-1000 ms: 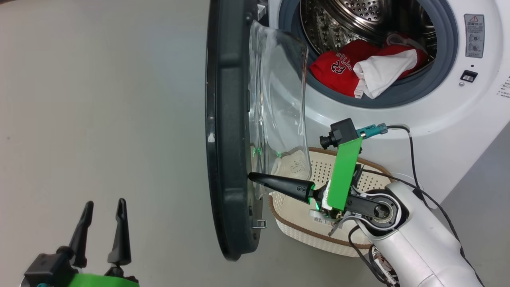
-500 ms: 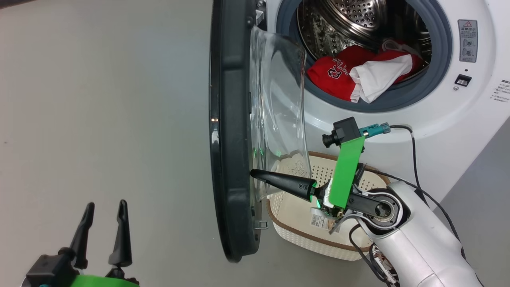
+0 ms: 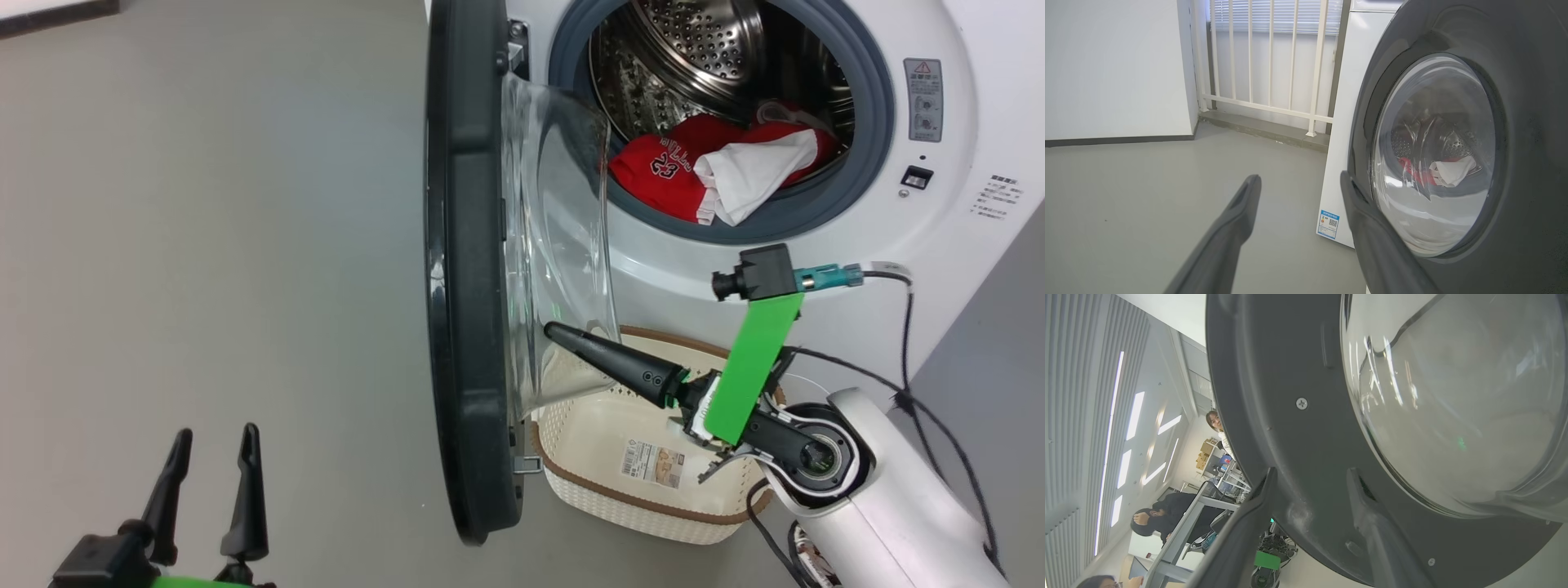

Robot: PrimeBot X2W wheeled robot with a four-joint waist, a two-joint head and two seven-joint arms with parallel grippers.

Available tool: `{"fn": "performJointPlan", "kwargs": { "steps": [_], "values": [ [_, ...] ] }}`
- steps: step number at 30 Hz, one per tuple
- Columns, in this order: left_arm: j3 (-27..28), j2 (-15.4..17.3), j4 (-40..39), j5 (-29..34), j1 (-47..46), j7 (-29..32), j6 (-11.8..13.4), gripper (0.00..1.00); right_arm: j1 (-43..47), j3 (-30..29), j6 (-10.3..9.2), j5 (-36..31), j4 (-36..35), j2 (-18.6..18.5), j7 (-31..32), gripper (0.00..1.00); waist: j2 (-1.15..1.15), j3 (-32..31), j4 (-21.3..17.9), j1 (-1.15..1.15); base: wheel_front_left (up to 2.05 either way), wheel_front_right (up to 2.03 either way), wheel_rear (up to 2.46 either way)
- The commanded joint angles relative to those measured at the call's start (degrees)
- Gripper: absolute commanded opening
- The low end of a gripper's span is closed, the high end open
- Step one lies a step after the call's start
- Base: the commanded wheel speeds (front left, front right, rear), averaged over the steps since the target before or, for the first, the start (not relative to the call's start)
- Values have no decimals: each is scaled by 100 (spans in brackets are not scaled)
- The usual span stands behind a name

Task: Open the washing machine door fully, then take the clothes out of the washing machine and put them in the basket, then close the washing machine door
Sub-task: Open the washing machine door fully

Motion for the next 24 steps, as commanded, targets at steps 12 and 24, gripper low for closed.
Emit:
{"fn": "performJointPlan", "kwargs": {
  "steps": [12, 24],
  "values": [
    [359, 76, -242, 85, 35, -47, -19, 100, 381, 597, 9, -1590, -920, -688, -2226, 100, 0, -66, -243, 0, 0, 0, 0],
    [491, 51, -362, 150, 193, -47, -19, 100, 617, 1208, 9, -2901, -235, -1154, -4517, 100, 0, -202, -385, 0, 0, 0, 0]
  ]
}}
